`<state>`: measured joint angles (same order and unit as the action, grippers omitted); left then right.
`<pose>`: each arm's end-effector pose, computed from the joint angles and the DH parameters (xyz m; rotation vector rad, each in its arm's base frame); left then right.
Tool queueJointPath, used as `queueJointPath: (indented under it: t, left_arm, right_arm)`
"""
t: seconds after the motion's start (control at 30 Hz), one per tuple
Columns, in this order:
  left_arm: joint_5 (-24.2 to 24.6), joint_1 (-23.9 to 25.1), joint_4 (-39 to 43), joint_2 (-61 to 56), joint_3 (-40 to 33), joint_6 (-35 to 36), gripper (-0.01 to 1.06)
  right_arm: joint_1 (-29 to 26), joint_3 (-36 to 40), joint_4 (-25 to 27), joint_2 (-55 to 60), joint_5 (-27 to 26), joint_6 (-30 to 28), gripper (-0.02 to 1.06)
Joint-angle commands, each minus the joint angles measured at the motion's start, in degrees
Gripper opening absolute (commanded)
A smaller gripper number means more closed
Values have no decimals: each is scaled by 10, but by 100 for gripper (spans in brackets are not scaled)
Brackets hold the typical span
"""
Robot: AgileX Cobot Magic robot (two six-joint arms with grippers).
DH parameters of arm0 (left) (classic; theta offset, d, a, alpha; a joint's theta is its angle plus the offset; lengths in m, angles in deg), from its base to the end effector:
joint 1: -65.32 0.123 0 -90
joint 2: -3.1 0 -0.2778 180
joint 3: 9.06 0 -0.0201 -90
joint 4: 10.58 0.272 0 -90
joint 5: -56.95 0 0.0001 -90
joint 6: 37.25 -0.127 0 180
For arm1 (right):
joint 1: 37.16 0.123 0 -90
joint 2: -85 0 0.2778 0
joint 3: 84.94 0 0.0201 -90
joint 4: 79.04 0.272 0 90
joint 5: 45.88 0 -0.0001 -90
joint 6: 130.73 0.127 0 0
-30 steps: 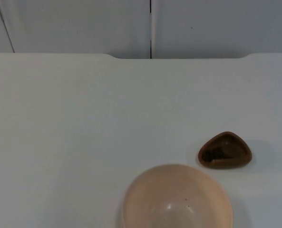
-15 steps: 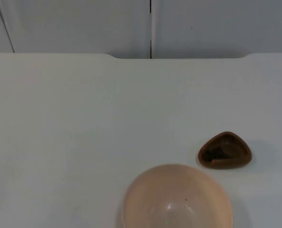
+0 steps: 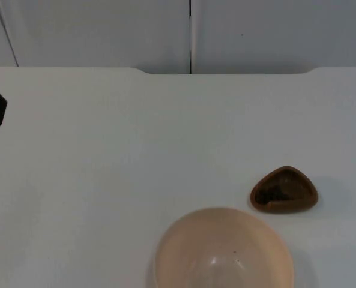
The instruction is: Pick up the bowl with the left hand and pour the coffee beans from the cup into the bowl with the right hand.
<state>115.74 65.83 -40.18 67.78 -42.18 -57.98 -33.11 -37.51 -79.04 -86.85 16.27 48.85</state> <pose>0.2062 -0.0518 0.2546 0.2254 2.5956 -0.5496 0.0503 0.0036 0.2735 -0.0801 2.0534 0.0393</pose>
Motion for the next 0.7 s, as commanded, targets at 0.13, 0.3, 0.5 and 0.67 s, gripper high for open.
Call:
queueJointPath:
  t: [0.13,0.3,0.5,0.67]
  left_arm:
    - [-39,-70,-14,14,4,4,98]
    - [-90,-156,-12,67,4,26,98]
    - [-130,-220,-12,138,4,32,98]
    - [-153,-248,-13,207,4,33,98]
  right_arm:
    - [-4,0,0,-2,-4,-3,105]
    - [-4,0,0,-2,-4,-3,105]
    - [-4,0,0,-2,-4,-3,105]
    - [-4,0,0,-2,-4,-3,105]
